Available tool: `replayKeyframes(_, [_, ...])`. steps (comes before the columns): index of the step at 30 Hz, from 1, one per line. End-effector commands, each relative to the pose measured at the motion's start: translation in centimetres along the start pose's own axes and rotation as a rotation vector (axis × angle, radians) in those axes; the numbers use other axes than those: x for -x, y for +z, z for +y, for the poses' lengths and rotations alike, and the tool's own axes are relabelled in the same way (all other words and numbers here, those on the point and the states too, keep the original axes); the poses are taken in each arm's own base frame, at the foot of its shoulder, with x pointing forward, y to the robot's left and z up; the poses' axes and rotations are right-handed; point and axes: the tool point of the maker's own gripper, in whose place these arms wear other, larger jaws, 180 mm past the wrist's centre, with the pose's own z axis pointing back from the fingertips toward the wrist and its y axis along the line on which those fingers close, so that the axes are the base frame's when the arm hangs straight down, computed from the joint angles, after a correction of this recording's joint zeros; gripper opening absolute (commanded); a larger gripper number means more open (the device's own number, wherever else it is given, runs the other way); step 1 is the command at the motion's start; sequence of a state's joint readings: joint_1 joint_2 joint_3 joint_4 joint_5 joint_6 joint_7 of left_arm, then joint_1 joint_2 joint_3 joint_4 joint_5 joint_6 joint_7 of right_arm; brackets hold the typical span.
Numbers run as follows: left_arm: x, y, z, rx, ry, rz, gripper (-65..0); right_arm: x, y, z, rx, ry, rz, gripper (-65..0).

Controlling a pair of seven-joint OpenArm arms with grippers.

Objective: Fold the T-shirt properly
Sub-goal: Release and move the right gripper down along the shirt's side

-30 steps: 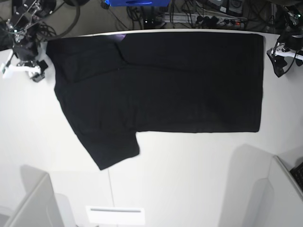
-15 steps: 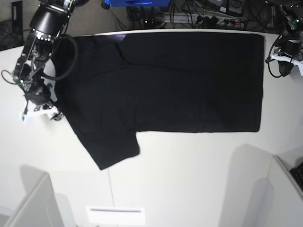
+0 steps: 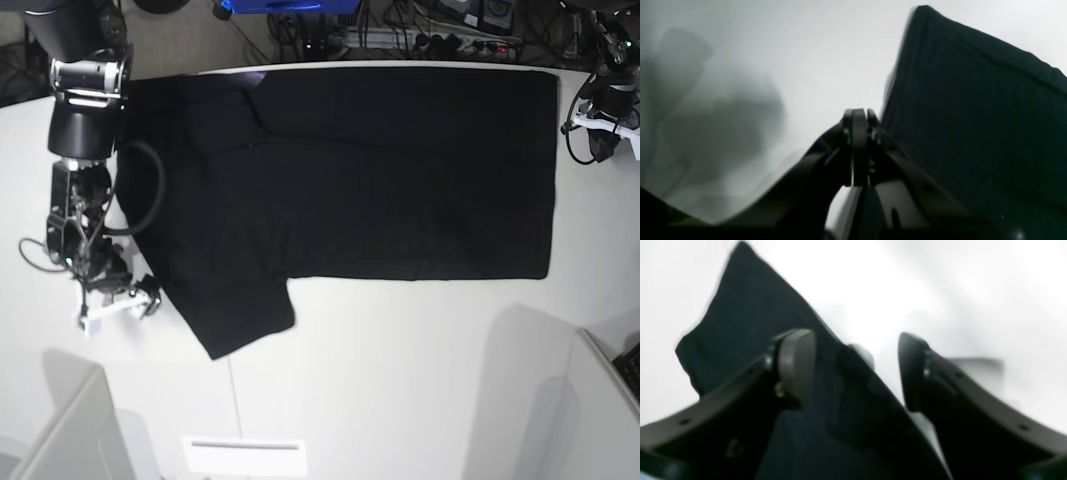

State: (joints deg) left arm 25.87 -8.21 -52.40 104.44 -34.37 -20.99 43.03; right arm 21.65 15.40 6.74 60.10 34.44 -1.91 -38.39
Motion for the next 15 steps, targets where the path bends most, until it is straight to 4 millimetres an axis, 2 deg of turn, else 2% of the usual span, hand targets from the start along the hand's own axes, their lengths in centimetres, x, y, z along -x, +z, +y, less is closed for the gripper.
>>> replayKeyframes(1, [-1.4,0.3,0.2,-0.003,-0.015,-0.042,-65.0,-3.0,0.2,1.0,-0.02,0.01,-0.056,-22.4])
replayKeyframes(7, [-1.3,0.3,0.2,-0.003,-0.014,-0.04,-65.0,-4.1,-2.1,2.6,-0.005,0.044,0.003,-21.3])
replayKeyframes(9, [-1.3,0.3,0.2,-0.003,-0.014,-0.04,-65.0,-4.1,-3.0,3.0,-0.004,0.072,0.011,-18.8])
replayKeyframes(15, [-1.3,0.3,0.2,-0.003,-0.014,-0.04,-65.0,-1.9,-5.1,3.5,-0.037,0.146,0.064,-18.2])
